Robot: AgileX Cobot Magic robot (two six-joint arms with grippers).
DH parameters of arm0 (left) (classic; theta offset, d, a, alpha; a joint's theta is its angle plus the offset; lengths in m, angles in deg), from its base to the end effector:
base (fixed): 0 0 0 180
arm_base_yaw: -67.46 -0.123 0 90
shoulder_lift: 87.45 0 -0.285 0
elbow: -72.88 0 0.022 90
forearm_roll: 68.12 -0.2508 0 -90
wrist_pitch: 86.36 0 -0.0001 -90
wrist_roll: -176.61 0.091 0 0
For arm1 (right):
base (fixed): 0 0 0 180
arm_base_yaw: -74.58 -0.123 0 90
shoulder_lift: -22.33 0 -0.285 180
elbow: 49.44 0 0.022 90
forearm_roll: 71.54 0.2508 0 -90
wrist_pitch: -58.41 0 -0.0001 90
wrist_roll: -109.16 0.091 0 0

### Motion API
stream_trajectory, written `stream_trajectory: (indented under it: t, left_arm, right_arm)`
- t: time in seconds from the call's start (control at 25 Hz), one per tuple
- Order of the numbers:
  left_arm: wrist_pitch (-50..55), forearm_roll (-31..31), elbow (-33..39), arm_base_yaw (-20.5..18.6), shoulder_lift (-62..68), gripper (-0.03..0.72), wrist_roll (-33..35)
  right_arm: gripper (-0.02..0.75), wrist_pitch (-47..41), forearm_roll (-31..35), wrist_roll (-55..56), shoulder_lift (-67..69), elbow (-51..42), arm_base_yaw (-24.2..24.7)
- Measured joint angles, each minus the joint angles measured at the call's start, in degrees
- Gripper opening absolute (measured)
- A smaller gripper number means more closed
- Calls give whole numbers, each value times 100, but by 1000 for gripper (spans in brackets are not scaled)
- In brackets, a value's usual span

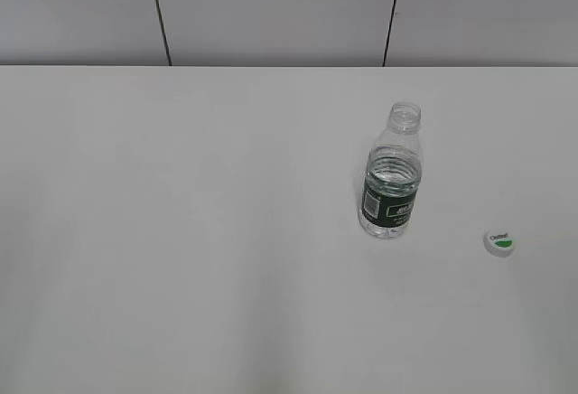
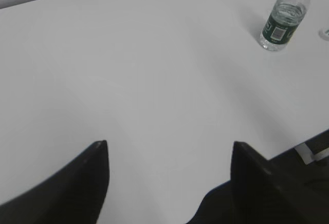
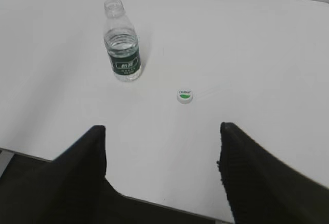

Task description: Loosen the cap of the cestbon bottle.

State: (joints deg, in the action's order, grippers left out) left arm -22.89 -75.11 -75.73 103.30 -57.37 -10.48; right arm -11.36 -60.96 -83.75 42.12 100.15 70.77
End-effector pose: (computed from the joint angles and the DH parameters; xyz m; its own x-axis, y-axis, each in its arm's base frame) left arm 0.0362 -0.0139 0.3533 -0.4963 0.2739 -0.8238 0.4764 0.8792 0.0053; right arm -0.0127 0.0149 0.3525 -0.4528 -0.1882 -0.8715 -0.2911 0.9551 -0.0550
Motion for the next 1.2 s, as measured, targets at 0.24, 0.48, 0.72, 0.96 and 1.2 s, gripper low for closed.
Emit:
stream_trajectory:
  t: [0.24,0.48,0.72,0.96,1.2]
  left_arm:
    - [-208,453,990,0,-551,557,256]
    - [-465,644,1372,0,-1236,557,383]
    - [-480,636,1372,0,-1313,557,383]
    - [-480,642,1372,0,-1313,547,387]
    - [-480,652,1372,-160,-1319,536,387]
  right_arm:
    - [524,6,-130,-11,-503,-1106,0]
    - [524,459,-196,130,-841,-1498,0]
    - [524,963,-215,202,-842,-1725,0]
    - [524,1049,153,278,-842,-1725,0]
    - [524,1118,340,295,-842,-1725,0]
